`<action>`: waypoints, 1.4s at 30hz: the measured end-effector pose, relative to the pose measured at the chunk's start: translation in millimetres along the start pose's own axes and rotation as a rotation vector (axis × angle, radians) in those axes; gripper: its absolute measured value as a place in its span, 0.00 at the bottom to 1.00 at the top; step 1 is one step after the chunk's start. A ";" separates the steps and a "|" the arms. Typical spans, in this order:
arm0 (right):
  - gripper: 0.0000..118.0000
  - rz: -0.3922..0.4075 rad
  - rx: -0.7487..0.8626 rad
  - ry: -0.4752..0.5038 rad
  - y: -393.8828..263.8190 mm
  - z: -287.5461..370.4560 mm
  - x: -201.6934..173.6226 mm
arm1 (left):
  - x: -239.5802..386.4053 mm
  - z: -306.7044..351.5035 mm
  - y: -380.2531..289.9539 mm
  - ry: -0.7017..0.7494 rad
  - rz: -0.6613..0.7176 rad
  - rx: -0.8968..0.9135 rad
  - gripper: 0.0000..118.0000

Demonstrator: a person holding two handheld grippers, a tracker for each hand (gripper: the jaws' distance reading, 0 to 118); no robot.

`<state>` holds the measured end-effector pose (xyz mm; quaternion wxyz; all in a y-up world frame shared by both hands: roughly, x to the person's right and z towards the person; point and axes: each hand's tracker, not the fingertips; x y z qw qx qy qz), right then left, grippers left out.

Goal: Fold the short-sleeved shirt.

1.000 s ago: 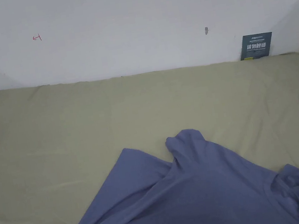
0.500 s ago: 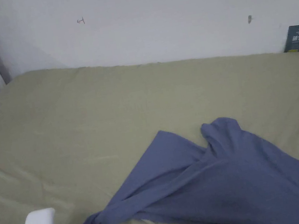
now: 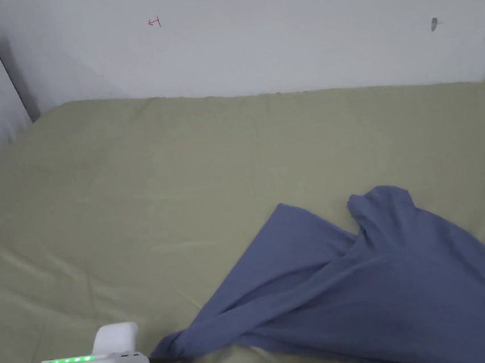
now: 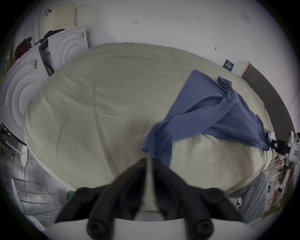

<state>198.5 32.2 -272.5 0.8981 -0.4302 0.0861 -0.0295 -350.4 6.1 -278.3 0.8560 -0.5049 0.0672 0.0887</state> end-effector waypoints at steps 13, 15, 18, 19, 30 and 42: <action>0.00 -0.002 -0.019 -0.054 12.1 -7.8 25.9 | -5.7 -20.4 16.7 0.011 0.056 0.101 0.04; 0.00 -0.002 -0.019 -0.062 17.8 -10.9 31.6 | -0.5 -18.4 23.3 -0.011 0.042 0.072 0.04; 0.01 0.008 -0.009 -0.077 33.8 -20.6 42.1 | 1.9 -21.6 28.2 0.001 0.026 0.069 0.04; 0.10 0.011 -0.005 -0.088 41.7 -25.4 45.3 | 7.1 -11.2 22.0 0.002 0.027 0.069 0.04; 1.00 0.082 -0.075 -0.147 161.8 -141.9 85.1 | 15.4 -17.3 37.2 0.022 0.015 0.034 0.04; 1.00 0.219 -0.122 -0.138 202.7 -215.3 74.9 | 13.0 -30.1 44.1 0.026 0.005 0.016 0.04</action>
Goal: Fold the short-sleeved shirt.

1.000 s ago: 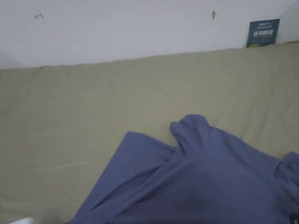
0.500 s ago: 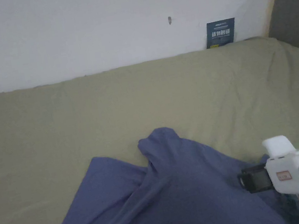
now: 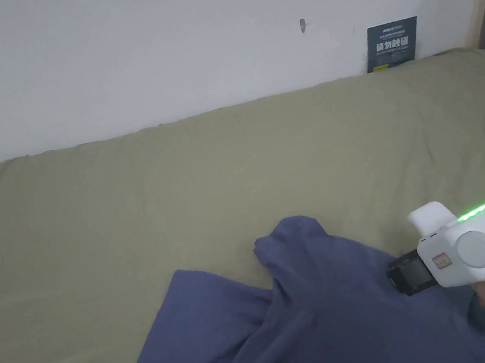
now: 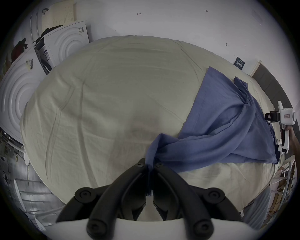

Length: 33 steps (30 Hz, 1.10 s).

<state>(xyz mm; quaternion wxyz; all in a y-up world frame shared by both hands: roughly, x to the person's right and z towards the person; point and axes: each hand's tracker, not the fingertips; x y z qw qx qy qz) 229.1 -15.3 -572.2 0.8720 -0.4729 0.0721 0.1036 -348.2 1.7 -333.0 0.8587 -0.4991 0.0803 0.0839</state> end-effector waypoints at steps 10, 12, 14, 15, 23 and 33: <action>0.98 0.052 -0.019 0.024 45.9 -21.7 -25.7 | -9.6 -12.4 -2.8 -0.010 0.013 -0.004 0.04; 0.96 0.065 -0.069 0.035 44.9 -33.6 -29.3 | -11.5 -13.7 -2.1 -0.012 0.016 -0.008 0.04; 0.66 0.039 -0.099 0.066 39.0 -34.7 -35.6 | -7.5 -14.0 -2.2 -0.013 0.018 -0.012 0.04; 0.66 0.028 -0.057 0.018 38.7 -26.9 -38.8 | -7.8 -14.1 -2.2 -0.012 0.018 -0.012 0.04; 0.01 0.068 0.020 0.069 25.5 51.7 -44.6 | 1.5 -4.1 -1.8 -0.006 -0.008 -0.023 0.04; 0.01 0.095 0.294 0.017 -15.3 252.1 -17.0 | -2.1 52.1 20.0 -0.078 0.077 0.144 0.04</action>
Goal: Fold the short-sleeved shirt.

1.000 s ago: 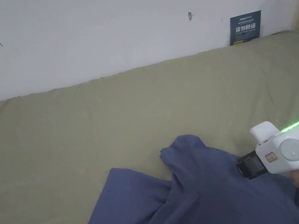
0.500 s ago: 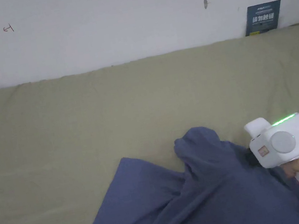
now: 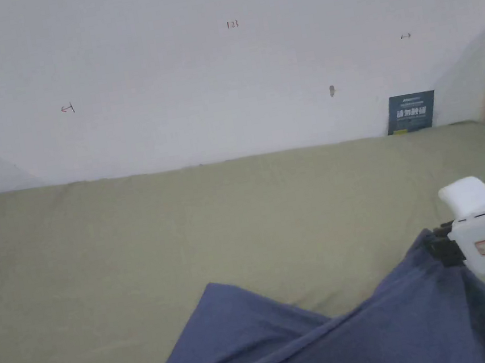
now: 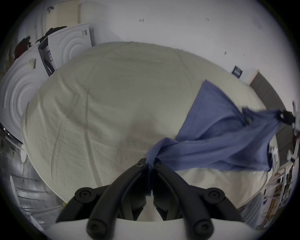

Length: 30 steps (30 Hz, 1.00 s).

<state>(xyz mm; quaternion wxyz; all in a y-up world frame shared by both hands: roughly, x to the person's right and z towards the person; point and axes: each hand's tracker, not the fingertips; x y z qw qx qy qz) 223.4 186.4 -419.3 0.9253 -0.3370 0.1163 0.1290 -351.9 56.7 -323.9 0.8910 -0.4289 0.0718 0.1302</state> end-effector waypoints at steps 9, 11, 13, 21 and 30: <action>0.01 -0.026 0.255 -0.109 44.0 153.6 37.3 | 45.2 103.0 87.0 -0.137 -0.040 0.266 0.04; 0.01 -0.038 0.294 -0.129 54.3 176.6 46.8 | 56.9 130.6 109.7 -0.154 -0.050 0.323 0.04; 0.01 -0.067 0.326 -0.152 66.8 195.1 54.7 | 49.8 112.7 97.0 -0.162 -0.041 0.354 0.04; 0.01 -0.171 0.436 -0.203 115.0 242.2 91.6 | 91.2 231.8 179.3 -0.228 -0.028 0.497 0.04; 0.01 -0.147 0.438 -0.237 173.9 242.2 91.4 | 110.2 295.1 254.4 -0.150 -0.058 0.530 0.04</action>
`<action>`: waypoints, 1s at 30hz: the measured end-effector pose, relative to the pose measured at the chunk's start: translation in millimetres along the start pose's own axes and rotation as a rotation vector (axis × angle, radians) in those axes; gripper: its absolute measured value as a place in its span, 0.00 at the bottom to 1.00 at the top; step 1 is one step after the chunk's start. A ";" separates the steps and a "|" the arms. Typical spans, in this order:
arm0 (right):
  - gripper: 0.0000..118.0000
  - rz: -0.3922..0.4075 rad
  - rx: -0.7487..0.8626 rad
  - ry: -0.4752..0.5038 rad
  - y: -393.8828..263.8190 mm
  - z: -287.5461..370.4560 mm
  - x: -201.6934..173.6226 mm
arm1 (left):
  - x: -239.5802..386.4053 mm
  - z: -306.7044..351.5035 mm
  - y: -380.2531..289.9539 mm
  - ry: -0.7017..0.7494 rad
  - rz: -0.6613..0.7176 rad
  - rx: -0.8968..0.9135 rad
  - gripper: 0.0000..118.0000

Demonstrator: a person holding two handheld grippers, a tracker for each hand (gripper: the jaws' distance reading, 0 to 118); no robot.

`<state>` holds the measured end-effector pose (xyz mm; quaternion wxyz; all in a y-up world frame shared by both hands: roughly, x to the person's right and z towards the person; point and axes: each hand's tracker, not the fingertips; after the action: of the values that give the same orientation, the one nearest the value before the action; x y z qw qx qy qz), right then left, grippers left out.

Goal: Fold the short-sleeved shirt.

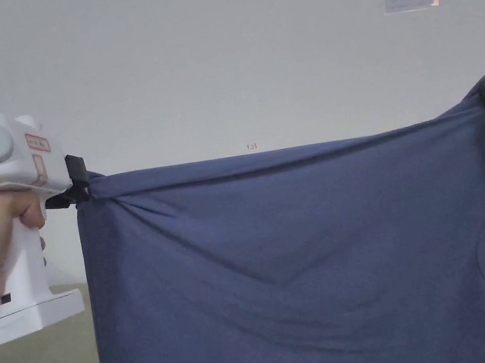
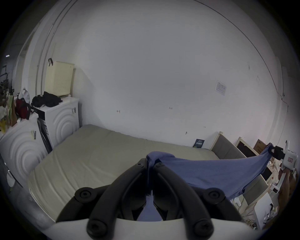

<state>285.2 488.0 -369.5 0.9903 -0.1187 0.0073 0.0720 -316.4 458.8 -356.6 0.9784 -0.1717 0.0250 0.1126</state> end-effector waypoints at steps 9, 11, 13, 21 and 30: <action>0.01 -0.034 -0.030 -0.009 24.7 -70.1 -6.0 | 6.7 -57.3 23.4 0.073 -0.005 -0.011 0.04; 0.01 -0.034 -0.030 -0.017 31.5 -90.1 -6.8 | 15.6 -71.2 25.6 0.082 -0.015 -0.015 0.04; 0.01 -0.039 -0.035 -0.028 39.1 -111.9 -9.0 | 15.6 -92.1 32.2 0.095 -0.003 -0.037 0.04; 0.01 -0.070 -0.023 -0.049 55.1 -194.9 -14.9 | 23.4 -186.5 65.5 0.171 -0.002 0.004 0.04; 0.01 -0.052 0.009 -0.083 81.3 -275.5 -30.2 | 53.3 -260.9 73.8 0.284 -0.084 0.069 0.04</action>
<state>244.3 496.8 -655.3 0.9918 -0.1113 -0.0366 0.0511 -284.1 448.5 -630.8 0.9742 -0.1531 0.1596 0.0453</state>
